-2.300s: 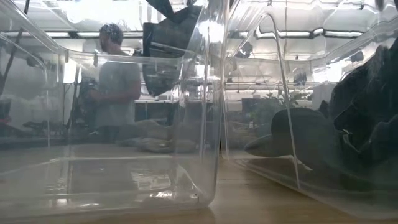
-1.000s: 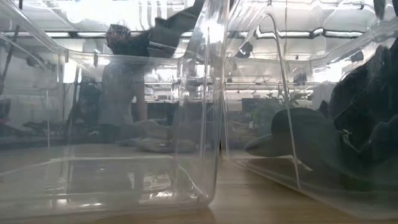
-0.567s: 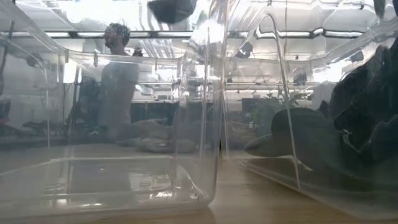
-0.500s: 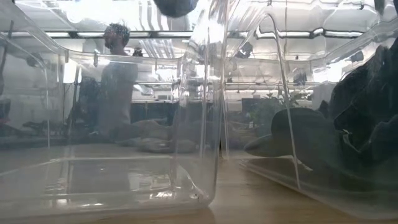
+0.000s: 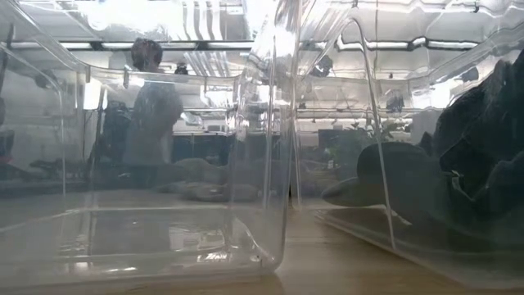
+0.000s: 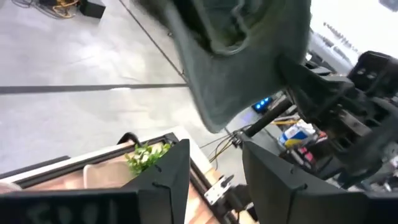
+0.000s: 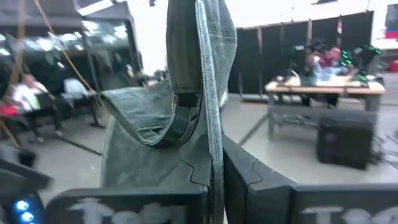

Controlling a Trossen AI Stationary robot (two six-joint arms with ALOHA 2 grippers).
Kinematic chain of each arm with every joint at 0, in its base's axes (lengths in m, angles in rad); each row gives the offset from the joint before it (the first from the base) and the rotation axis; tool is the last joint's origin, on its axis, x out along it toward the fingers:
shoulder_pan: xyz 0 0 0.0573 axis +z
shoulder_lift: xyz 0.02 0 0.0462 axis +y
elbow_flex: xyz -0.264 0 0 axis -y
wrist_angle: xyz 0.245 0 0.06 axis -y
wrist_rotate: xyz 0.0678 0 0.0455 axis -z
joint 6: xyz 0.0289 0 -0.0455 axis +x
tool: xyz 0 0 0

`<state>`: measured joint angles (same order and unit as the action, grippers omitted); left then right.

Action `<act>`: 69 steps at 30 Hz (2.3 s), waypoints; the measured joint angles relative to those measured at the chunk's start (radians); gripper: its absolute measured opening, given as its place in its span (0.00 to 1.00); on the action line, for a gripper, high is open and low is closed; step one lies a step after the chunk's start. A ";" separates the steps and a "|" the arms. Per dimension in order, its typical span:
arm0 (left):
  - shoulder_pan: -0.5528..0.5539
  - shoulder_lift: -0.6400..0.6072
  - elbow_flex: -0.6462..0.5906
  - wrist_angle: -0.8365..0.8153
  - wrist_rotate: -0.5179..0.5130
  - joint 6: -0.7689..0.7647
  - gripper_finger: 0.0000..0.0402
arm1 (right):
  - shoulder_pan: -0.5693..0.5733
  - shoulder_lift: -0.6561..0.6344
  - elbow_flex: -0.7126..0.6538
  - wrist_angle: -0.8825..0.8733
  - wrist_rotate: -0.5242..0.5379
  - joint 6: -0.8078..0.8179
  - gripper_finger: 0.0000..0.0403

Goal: Pick & Place hat
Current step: Put the black cap into the right transparent bin

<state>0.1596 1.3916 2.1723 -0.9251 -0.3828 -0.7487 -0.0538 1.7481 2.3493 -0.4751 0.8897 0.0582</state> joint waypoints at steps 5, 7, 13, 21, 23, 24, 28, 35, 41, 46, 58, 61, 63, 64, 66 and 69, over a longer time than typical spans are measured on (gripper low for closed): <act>-0.002 0.030 -0.003 0.101 0.000 0.040 0.35 | 0.011 0.007 0.000 0.038 -0.030 -0.010 0.02; -0.002 0.035 -0.003 0.124 -0.001 0.057 0.35 | 0.014 0.011 -0.001 0.036 -0.033 -0.011 0.02; -0.001 0.050 -0.003 0.140 -0.019 0.104 0.35 | 0.031 0.016 -0.003 0.040 -0.044 -0.006 0.02; -0.007 0.054 -0.013 0.140 -0.011 0.100 0.34 | 0.052 0.016 -0.003 0.045 0.003 -0.044 0.02; -0.016 0.052 -0.014 0.138 0.001 0.100 0.34 | 0.052 0.011 -0.003 0.045 0.031 -0.072 0.02; -0.019 0.049 -0.014 0.138 0.004 0.099 0.34 | 0.052 0.005 -0.003 0.046 0.033 -0.074 0.02; -0.021 0.041 -0.014 0.137 0.026 0.076 0.34 | 0.052 -0.021 0.005 0.067 0.035 -0.095 0.02; -0.020 0.041 -0.016 0.165 0.025 0.101 0.34 | 0.069 -0.028 0.007 0.064 0.018 -0.061 0.02; -0.019 0.042 -0.019 0.207 -0.009 0.149 0.34 | 0.076 -0.011 0.006 0.065 0.006 -0.055 0.02; -0.019 0.043 -0.028 0.200 -0.037 0.174 0.34 | 0.090 -0.012 0.006 0.066 -0.037 -0.014 0.02; -0.018 0.043 -0.047 0.219 -0.010 0.207 0.15 | 0.104 -0.011 0.003 0.060 -0.065 0.014 0.02; -0.018 0.043 -0.047 0.222 0.001 0.197 0.03 | 0.103 -0.010 0.003 0.058 -0.106 -0.006 0.03; -0.019 0.041 -0.047 0.226 0.009 0.205 0.03 | 0.103 -0.012 0.005 0.049 -0.136 -0.011 0.04; -0.019 0.041 -0.047 0.224 0.011 0.212 0.02 | 0.103 -0.013 0.007 0.031 -0.147 -0.009 0.06; -0.017 0.041 -0.047 0.213 0.029 0.222 0.02 | 0.106 -0.021 0.007 -0.017 -0.158 -0.007 0.10; -0.017 0.043 -0.047 0.200 0.077 0.246 0.01 | 0.110 -0.040 0.007 -0.113 -0.175 0.027 0.20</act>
<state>0.1426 1.4342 2.1255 -0.7256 -0.3056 -0.5029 0.0562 1.7083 2.3562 -0.5883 0.7151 0.0847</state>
